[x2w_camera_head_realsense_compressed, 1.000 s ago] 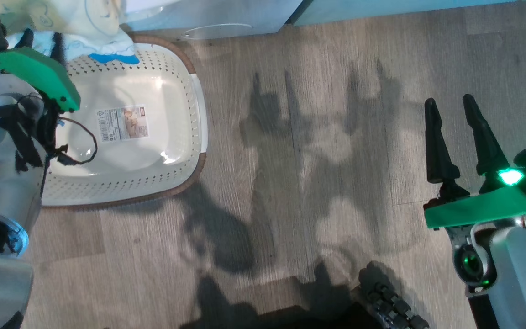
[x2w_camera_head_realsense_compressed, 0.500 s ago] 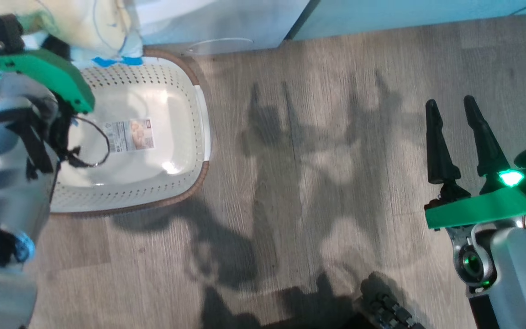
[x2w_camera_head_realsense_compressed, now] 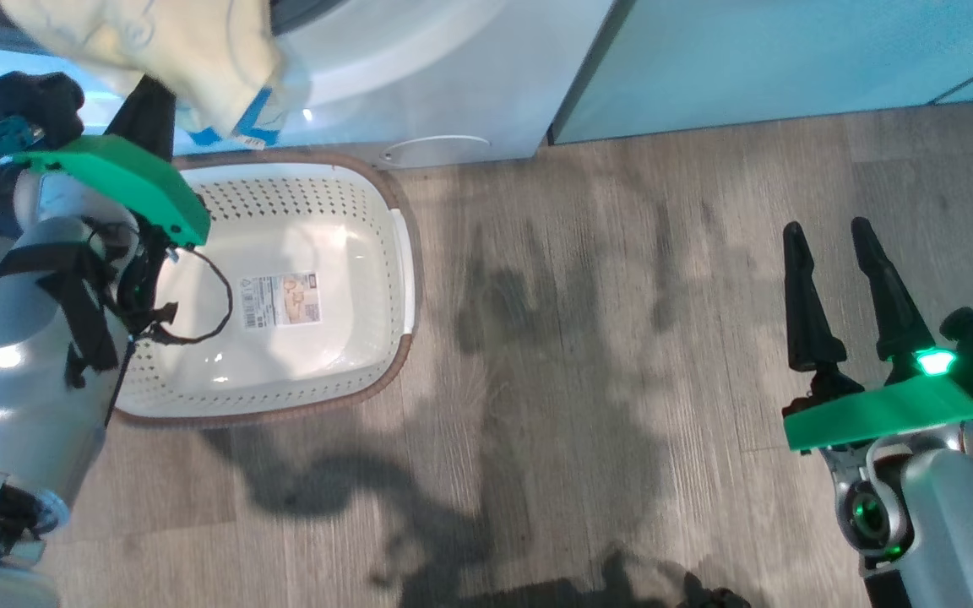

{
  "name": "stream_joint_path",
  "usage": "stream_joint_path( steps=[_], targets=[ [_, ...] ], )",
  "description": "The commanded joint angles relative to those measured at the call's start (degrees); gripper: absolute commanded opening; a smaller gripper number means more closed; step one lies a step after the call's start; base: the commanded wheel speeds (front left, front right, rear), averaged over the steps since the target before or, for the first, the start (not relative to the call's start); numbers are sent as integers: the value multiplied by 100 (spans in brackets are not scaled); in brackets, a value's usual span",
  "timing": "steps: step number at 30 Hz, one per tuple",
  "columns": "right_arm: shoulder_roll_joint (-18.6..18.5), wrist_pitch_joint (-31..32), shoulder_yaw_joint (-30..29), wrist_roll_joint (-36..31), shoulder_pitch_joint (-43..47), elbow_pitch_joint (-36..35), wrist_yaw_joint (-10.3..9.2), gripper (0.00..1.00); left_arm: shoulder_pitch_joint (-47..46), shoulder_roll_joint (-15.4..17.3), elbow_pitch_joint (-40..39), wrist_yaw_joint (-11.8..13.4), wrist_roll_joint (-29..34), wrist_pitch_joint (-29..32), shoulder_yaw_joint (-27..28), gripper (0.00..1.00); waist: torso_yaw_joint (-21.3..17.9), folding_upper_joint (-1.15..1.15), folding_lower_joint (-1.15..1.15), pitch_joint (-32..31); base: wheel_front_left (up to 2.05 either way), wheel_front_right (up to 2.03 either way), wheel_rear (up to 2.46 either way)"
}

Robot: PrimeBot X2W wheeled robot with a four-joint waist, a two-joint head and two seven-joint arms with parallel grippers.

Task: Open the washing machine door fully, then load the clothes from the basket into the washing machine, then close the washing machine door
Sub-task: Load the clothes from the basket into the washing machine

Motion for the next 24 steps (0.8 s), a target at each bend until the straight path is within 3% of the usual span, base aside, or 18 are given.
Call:
stream_joint_path(
  steps=[1,9,16,24],
  targets=[
    [0,-37,74,36,67,-162,2,100,-96,281,-229,-6,-26,-52,72,0,41,0,1,-51,0,0,0],
    [0,-37,88,44,65,-168,2,100,-591,608,-814,-6,-667,516,-281,0,65,0,1,-20,0,0,0],
    [0,-37,161,115,29,-174,2,100,-1057,886,-1328,-6,-1536,1179,-64,0,10,0,1,65,0,0,0],
    [1,-37,238,187,-75,-195,2,100,-1632,999,-1168,117,-1931,1581,247,0,-83,0,1,275,0,0,0]
  ],
)
